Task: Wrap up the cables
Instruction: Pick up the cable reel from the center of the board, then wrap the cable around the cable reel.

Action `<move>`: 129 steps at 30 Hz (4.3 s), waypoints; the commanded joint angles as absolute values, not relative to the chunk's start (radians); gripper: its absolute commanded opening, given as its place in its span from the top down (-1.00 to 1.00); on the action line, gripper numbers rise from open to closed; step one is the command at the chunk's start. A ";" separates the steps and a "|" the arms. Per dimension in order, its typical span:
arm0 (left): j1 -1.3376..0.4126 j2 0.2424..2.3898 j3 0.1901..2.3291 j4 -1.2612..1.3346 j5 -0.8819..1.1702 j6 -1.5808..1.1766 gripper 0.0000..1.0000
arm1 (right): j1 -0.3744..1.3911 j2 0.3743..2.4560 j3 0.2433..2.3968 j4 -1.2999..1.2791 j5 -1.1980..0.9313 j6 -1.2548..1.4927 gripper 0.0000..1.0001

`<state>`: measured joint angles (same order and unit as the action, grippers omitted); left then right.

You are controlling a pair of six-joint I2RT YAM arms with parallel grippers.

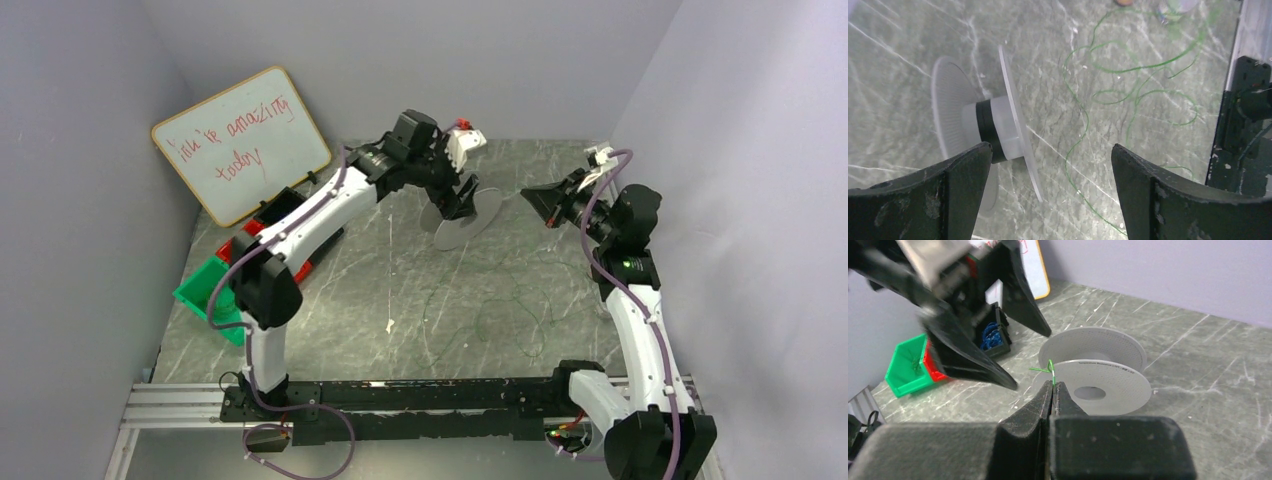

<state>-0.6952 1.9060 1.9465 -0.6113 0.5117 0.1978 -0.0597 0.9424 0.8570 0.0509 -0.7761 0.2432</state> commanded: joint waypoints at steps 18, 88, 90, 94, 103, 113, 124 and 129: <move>-0.698 1.977 1.986 -0.799 0.531 0.578 0.95 | -0.107 0.954 0.924 0.009 -0.890 0.198 1.00; -0.649 1.502 1.681 -1.224 0.787 1.287 0.95 | 0.284 1.040 1.011 -0.498 -1.135 -0.358 1.00; -0.647 1.500 1.680 -1.229 0.789 1.291 0.95 | 0.284 1.033 1.002 -0.481 -1.125 -0.351 1.00; -0.647 1.501 1.681 -1.222 0.792 1.284 0.95 | 0.284 1.048 1.016 -0.518 -1.152 -0.373 1.00; -0.647 1.511 1.696 -1.223 0.794 1.282 0.95 | 0.300 1.078 1.033 -0.572 -1.187 -0.412 1.00; -0.646 1.514 1.699 -1.222 0.798 1.291 0.95 | 0.315 1.104 1.043 -0.594 -1.230 -0.414 1.00; -0.647 1.520 1.703 -1.220 0.806 1.290 0.95 | 0.330 1.113 1.044 -0.602 -1.250 -0.419 1.00; -0.647 1.518 1.700 -1.198 0.799 1.271 0.95 | 0.341 1.123 1.058 -0.656 -1.257 -0.470 1.00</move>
<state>-0.6502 1.5227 1.6501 -1.2446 0.7204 1.2633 0.3302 1.1149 1.0061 -0.6125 -1.2140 -0.4038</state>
